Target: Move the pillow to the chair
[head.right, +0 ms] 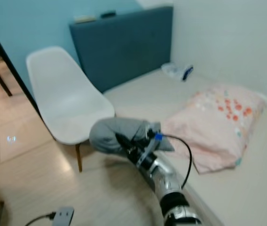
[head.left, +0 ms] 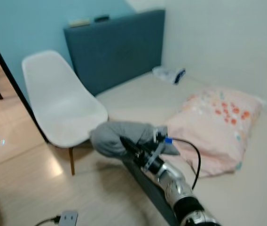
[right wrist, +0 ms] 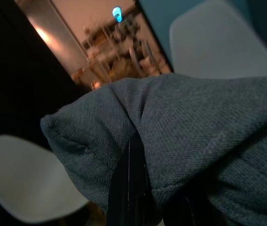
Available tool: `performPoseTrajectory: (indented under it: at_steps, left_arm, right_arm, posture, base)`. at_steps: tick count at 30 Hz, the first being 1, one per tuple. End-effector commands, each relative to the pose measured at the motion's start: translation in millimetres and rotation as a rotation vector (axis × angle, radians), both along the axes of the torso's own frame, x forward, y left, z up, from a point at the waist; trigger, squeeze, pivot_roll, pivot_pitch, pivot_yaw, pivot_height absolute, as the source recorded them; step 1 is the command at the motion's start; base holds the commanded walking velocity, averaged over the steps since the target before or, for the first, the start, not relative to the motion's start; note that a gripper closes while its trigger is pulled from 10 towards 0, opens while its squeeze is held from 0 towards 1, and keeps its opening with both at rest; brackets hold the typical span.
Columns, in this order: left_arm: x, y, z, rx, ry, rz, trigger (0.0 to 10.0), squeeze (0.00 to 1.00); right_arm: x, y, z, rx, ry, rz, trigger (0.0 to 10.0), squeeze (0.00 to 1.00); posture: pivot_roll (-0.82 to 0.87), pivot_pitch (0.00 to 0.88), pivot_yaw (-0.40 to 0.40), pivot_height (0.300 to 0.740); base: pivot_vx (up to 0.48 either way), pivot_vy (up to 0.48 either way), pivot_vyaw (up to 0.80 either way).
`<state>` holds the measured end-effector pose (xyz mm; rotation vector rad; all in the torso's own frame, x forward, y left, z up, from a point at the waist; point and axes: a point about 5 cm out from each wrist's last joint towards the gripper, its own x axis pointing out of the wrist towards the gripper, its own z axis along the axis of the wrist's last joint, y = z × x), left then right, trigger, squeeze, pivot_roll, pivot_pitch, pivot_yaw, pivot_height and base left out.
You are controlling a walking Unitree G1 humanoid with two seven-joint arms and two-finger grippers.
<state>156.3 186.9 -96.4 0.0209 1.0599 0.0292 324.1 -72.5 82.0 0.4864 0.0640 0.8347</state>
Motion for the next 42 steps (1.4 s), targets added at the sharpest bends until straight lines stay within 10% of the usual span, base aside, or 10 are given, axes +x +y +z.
performPoseTrajectory:
  at_steps: [1, 22, 42]
  left_arm:
    - [0.2, 2.1, 0.3, 0.004, 0.003, -0.005, 10.0, 0.0]
    - [2.1, 1.1, 0.9, -0.014, -0.007, 0.042, 10.0, 0.0]
    - [5.9, -2.9, 2.0, -0.028, -0.023, 0.061, 10.0, 0.0]
  right_arm:
    - [3.1, 1.5, 5.3, -0.021, -0.038, -0.016, 10.0, 0.0]
    - [-27.2, 20.4, -35.8, -0.309, 0.013, 0.149, 10.0, 0.0]
    - [-53.6, 1.8, -77.6, -0.478, 0.14, 0.16, 10.0, 0.0]
  posture:
    - [-0.02, 0.0, 0.007, 0.74]
    - [-0.03, 0.0, 0.005, 0.74]
    - [-0.03, 0.0, -0.008, 0.74]
  base:
    - [0.0, -0.424, 0.0]
    - [0.0, -0.284, 0.0]
    - [0.0, 0.0, 0.41]
